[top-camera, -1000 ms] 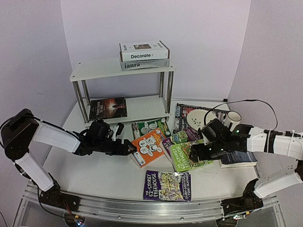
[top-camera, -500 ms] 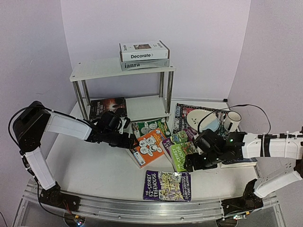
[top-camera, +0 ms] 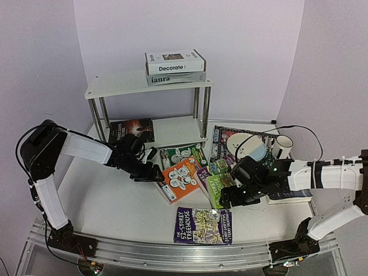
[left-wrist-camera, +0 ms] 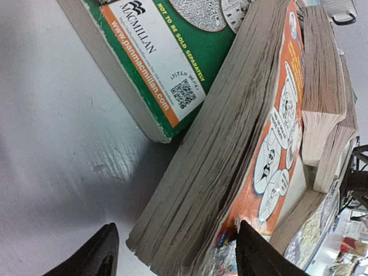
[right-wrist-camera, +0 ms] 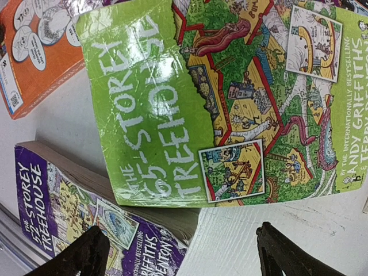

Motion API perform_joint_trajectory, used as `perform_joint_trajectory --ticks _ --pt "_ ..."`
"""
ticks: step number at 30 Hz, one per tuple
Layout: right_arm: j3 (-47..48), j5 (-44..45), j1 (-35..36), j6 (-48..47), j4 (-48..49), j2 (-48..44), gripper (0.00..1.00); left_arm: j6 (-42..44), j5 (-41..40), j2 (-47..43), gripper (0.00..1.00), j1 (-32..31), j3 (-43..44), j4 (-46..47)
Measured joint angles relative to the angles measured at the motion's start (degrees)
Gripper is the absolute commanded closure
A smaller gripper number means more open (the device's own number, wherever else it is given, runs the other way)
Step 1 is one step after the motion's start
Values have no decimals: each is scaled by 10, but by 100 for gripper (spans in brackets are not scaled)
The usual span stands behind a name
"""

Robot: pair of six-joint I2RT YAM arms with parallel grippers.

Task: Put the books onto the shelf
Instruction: Pick up the book from the book pile.

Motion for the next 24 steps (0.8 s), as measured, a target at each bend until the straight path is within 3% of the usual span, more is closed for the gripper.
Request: perform_joint_trajectory --ticks 5,10,24 --pt "0 2 0 -2 1 1 10 -13 23 -2 66 0 0 -3" --pt "2 2 1 -5 1 4 11 -25 25 -31 98 2 -1 -9" --pt "89 25 28 -130 -6 9 11 -33 23 -115 100 7 -11 -27"
